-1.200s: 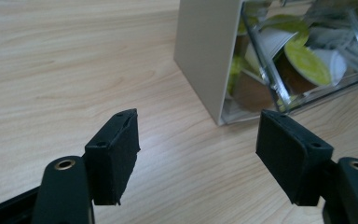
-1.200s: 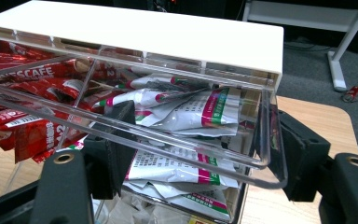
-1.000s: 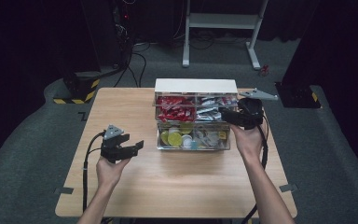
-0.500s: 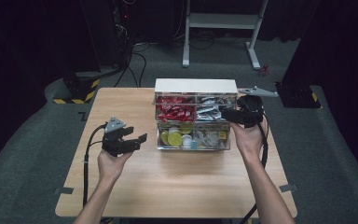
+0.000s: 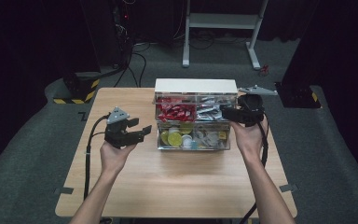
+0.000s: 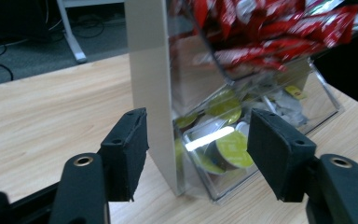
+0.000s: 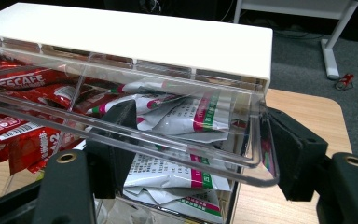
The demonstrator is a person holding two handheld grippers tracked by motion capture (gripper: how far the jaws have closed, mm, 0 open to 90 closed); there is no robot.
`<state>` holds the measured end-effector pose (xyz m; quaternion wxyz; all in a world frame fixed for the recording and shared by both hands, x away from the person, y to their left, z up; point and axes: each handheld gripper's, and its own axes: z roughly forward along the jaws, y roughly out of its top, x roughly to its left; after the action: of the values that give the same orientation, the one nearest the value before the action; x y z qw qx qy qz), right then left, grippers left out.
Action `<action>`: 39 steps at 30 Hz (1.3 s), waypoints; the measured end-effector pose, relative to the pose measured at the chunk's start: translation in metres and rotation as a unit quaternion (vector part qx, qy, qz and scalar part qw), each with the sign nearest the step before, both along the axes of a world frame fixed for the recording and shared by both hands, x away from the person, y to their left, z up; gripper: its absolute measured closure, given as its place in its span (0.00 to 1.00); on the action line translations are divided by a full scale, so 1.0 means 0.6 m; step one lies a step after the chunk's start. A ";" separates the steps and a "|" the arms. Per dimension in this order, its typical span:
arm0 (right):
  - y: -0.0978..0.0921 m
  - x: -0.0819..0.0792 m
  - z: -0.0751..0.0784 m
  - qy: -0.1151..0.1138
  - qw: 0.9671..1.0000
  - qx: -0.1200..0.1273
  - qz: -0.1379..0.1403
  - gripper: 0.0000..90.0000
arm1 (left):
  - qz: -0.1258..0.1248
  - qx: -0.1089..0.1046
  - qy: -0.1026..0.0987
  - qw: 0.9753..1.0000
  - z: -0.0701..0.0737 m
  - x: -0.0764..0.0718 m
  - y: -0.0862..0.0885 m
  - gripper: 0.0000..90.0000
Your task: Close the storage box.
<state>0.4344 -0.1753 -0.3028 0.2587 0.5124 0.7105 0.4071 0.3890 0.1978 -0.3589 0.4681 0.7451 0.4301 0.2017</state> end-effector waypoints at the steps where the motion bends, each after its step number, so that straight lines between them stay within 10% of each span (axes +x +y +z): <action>1: -0.001 0.000 0.000 0.001 1.000 0.001 0.001 0.35 | -0.003 -0.001 -0.001 1.000 0.004 0.001 -0.001 0.45; 39: -0.004 0.011 0.016 -0.003 1.000 -0.002 -0.001 0.35 | -0.051 0.032 -0.005 0.998 0.073 0.075 -0.099 0.72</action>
<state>0.4408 -0.1776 -0.2930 0.2619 0.5114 0.7099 0.4073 0.4339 0.1384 -0.3153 0.4562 0.7794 0.3826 0.1947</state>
